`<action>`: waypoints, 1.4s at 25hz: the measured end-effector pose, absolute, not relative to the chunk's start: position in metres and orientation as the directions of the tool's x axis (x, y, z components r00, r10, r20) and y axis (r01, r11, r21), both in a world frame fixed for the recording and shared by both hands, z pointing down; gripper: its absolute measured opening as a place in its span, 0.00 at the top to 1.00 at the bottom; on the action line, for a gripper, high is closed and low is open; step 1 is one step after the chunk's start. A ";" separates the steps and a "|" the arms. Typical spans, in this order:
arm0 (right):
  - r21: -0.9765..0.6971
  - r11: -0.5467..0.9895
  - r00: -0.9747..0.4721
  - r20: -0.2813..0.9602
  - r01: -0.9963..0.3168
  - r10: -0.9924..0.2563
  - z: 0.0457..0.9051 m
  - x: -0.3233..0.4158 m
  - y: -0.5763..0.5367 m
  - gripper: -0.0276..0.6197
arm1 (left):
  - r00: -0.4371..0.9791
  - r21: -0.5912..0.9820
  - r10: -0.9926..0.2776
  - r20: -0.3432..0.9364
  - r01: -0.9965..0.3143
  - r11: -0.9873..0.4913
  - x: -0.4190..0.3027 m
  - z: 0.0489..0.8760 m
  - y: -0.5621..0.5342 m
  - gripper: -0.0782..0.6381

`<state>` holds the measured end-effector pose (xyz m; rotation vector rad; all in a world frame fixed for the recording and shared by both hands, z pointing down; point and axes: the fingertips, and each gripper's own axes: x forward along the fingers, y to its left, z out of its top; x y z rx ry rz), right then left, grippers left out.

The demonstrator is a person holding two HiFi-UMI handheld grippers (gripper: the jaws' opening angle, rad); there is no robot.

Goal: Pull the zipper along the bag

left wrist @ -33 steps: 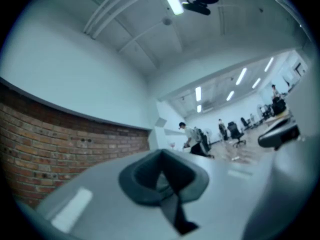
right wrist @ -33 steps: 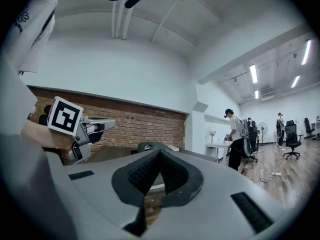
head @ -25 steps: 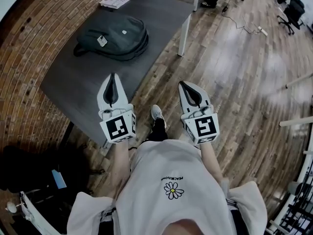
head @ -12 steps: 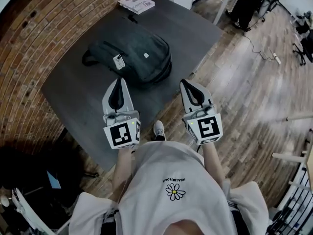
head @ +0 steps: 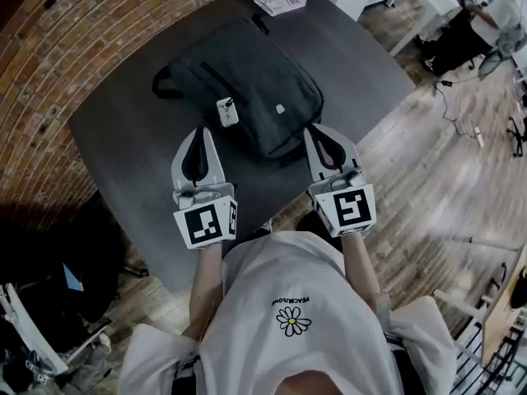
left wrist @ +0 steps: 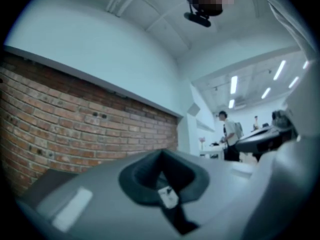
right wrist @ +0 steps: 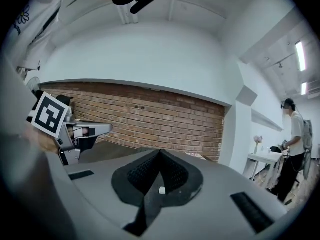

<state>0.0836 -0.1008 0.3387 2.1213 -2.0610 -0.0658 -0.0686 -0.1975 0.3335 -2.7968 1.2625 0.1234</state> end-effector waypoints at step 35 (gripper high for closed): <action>0.132 0.495 -0.485 0.100 -0.859 -0.869 0.357 0.091 -0.192 0.96 | 0.189 -0.043 -0.978 -0.084 -0.982 -0.186 -0.090 0.347 -0.176 0.88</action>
